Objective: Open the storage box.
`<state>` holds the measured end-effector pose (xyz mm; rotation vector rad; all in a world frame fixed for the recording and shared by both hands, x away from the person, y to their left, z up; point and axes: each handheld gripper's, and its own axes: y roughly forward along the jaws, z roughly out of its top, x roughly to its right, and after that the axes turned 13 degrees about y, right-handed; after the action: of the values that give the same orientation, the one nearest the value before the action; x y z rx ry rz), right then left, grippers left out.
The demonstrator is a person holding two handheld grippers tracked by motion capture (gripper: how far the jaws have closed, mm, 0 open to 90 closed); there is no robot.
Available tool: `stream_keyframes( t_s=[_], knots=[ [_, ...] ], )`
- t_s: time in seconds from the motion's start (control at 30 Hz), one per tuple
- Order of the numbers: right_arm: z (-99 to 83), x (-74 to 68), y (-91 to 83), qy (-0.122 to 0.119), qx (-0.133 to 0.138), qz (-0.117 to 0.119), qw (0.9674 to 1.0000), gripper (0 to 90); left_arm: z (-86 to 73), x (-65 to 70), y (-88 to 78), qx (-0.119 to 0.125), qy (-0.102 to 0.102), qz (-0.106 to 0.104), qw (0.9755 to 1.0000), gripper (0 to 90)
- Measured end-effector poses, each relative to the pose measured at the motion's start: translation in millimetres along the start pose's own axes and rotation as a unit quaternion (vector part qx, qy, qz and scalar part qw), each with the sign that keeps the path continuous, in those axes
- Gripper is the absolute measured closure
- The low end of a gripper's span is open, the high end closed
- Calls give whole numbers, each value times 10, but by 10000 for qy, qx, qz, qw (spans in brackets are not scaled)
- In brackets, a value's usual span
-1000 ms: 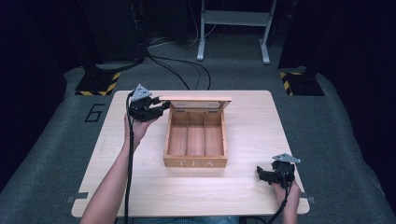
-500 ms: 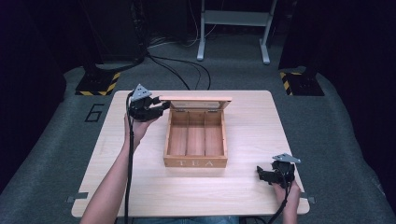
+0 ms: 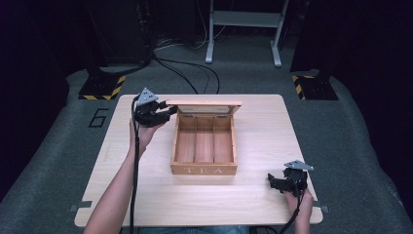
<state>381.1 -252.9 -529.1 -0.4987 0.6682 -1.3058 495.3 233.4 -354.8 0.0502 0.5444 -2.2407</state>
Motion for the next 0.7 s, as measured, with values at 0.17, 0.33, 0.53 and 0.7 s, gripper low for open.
stream_keyframes(
  t_s=[0.17, 0.33, 0.53, 0.7],
  knots=[
    [0, 0, 0, 2, 0, 0, 10000, 78, 0, 1, -1, -8, 5, -3, 10000, 570],
    [1, -2, 0, -1, -15, -7, 10000, 78, -1, 2, -1, -6, 3, -3, 10000, 570],
    [1, -2, -1, -3, -22, -10, 10000, 78, -1, 2, -2, -8, 7, -7, 10000, 570],
    [1, -2, -1, 0, -19, -9, 10000, 78, -2, 3, -2, -6, 9, -7, 10000, 570]
  ],
)
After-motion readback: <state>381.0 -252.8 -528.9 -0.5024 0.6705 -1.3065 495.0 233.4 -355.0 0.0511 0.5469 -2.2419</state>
